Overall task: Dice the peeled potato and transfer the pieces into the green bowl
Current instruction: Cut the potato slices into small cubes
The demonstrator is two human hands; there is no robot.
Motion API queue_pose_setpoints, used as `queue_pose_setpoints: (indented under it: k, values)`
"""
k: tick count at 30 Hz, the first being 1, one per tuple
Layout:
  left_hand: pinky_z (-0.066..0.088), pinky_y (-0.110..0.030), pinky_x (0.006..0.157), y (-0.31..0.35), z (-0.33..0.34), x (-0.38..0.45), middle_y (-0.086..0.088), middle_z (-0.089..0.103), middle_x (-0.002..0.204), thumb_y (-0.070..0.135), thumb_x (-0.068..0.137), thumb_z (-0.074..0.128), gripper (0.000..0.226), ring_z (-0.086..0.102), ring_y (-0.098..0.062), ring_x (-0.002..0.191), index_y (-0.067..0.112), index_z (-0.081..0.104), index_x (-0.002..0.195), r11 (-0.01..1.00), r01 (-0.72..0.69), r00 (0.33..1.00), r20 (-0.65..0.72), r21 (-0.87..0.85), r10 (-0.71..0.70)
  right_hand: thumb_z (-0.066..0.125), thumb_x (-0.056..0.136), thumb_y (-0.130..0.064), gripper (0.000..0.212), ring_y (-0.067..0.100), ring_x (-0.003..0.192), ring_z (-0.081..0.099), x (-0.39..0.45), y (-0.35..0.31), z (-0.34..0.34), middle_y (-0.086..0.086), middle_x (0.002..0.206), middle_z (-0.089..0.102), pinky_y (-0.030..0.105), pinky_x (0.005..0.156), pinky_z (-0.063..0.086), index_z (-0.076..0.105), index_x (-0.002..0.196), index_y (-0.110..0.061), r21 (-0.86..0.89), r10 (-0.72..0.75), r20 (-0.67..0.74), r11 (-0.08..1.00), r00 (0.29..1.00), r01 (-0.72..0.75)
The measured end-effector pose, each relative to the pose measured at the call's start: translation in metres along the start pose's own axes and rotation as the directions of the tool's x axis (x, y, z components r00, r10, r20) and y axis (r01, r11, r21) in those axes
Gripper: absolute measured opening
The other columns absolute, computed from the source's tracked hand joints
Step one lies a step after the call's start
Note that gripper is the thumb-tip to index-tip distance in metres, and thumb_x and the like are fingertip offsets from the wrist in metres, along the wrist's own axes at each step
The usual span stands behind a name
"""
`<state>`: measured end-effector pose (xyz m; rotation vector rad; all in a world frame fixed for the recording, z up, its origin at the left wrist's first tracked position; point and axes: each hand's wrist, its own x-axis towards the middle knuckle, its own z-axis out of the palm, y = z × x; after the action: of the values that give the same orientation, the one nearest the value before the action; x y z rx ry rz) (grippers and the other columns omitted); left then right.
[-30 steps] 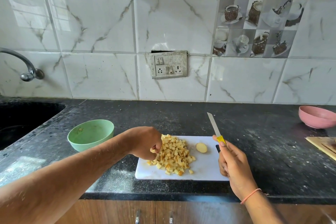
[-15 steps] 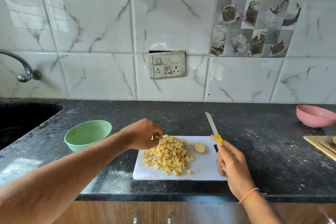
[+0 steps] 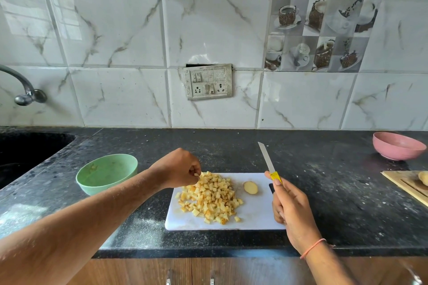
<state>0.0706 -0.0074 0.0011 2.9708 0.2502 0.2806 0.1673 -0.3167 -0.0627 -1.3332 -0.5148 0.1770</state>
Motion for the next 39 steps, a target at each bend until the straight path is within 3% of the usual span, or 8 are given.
queue_pose_setpoints:
  k: [5, 14, 19, 23, 27, 31, 34, 39]
  values:
    - [0.059, -0.024, 0.079, 0.002, 0.001, 0.004, 0.016, 0.076, 0.100, 0.034, 0.099, 0.071, 0.015, 0.070, 0.000, 0.088, 0.030, 0.078, 0.112, 0.995, -0.017, 0.998, 0.056, -0.093, 0.022, 0.056, 0.103, -0.038, 0.027, 0.019, 0.056, 0.016, 0.001, 0.001, -0.001, 0.007, 0.062, 0.022, 0.035, 0.054, 0.012, 0.075, 0.123, -0.032, 0.001, -0.002, 0.004, 1.000, 1.000, 0.002]
    - [0.049, -0.018, 0.069, 0.007, 0.006, 0.008, 0.016, 0.070, 0.098, 0.021, 0.107, 0.055, 0.023, 0.065, -0.002, 0.086, 0.024, 0.075, 0.117, 0.998, -0.020, 0.997, 0.069, -0.060, 0.024, 0.058, 0.099, -0.039, 0.030, 0.023, 0.058, 0.011, -0.001, -0.002, 0.002, 0.016, 0.070, 0.014, 0.035, 0.054, 0.010, 0.076, 0.122, -0.030, 0.020, 0.000, 0.007, 1.000, 1.000, 0.000]
    - [0.060, -0.026, 0.085, 0.013, 0.000, 0.013, 0.017, 0.077, 0.107, 0.027, 0.104, 0.061, 0.023, 0.070, 0.000, 0.093, 0.032, 0.078, 0.119, 0.996, -0.018, 0.993, 0.115, -0.087, 0.028, 0.058, 0.098, -0.040, 0.031, 0.022, 0.058, 0.013, -0.001, -0.003, 0.001, 0.017, 0.069, 0.015, 0.035, 0.054, 0.010, 0.075, 0.122, -0.032, 0.022, 0.010, 0.009, 1.000, 1.000, -0.010]
    - [0.054, -0.020, 0.081, 0.023, -0.006, 0.018, 0.018, 0.078, 0.110, 0.044, 0.102, 0.066, 0.023, 0.067, 0.003, 0.087, 0.035, 0.080, 0.117, 0.994, -0.069, 0.994, 0.077, -0.086, 0.076, 0.058, 0.101, -0.037, 0.028, 0.018, 0.055, 0.015, 0.000, -0.002, 0.001, 0.010, 0.064, 0.019, 0.034, 0.053, 0.011, 0.075, 0.122, -0.033, 0.028, 0.014, 0.003, 1.000, 1.000, -0.015]
    - [0.047, -0.013, 0.073, 0.039, -0.007, 0.024, 0.021, 0.077, 0.109, 0.032, 0.100, 0.068, 0.019, 0.062, 0.010, 0.080, 0.037, 0.081, 0.114, 0.989, -0.083, 0.996, 0.006, -0.124, 0.084, 0.056, 0.103, -0.034, 0.027, 0.018, 0.056, 0.015, 0.000, -0.001, 0.001, 0.016, 0.069, 0.016, 0.034, 0.053, 0.011, 0.075, 0.122, -0.033, 0.023, 0.014, -0.005, 1.000, 1.000, -0.013]
    - [0.050, -0.025, 0.090, 0.063, -0.006, 0.030, 0.016, 0.072, 0.128, 0.038, 0.101, 0.066, 0.030, 0.066, -0.006, 0.114, 0.036, 0.073, 0.130, 0.987, -0.152, 0.984, 0.084, -0.059, 0.156, 0.057, 0.103, -0.033, 0.027, 0.016, 0.055, 0.016, -0.001, -0.001, 0.001, 0.011, 0.065, 0.019, 0.033, 0.052, 0.012, 0.075, 0.122, -0.032, 0.027, 0.014, -0.013, 1.000, 1.000, -0.014]
    - [0.047, -0.039, 0.110, 0.088, 0.006, 0.040, 0.007, 0.059, 0.149, 0.055, 0.097, 0.066, 0.060, 0.053, -0.018, 0.139, 0.031, 0.055, 0.150, 0.978, -0.194, 0.967, 0.185, 0.077, 0.177, 0.057, 0.103, -0.034, 0.026, 0.016, 0.055, 0.017, 0.000, -0.001, 0.000, 0.007, 0.063, 0.022, 0.032, 0.052, 0.012, 0.076, 0.121, -0.031, 0.030, 0.019, -0.015, 0.999, 1.000, -0.019]
    - [0.049, -0.043, 0.109, 0.126, 0.025, 0.060, 0.000, 0.060, 0.148, 0.072, 0.087, 0.067, 0.081, 0.055, -0.026, 0.137, 0.022, 0.055, 0.150, 0.978, -0.146, 0.960, 0.262, 0.148, 0.103, 0.057, 0.104, -0.032, 0.025, 0.018, 0.056, 0.017, 0.001, 0.001, 0.000, 0.008, 0.063, 0.022, 0.030, 0.052, 0.012, 0.076, 0.120, -0.032, 0.021, 0.012, -0.028, 1.000, 1.000, -0.012]
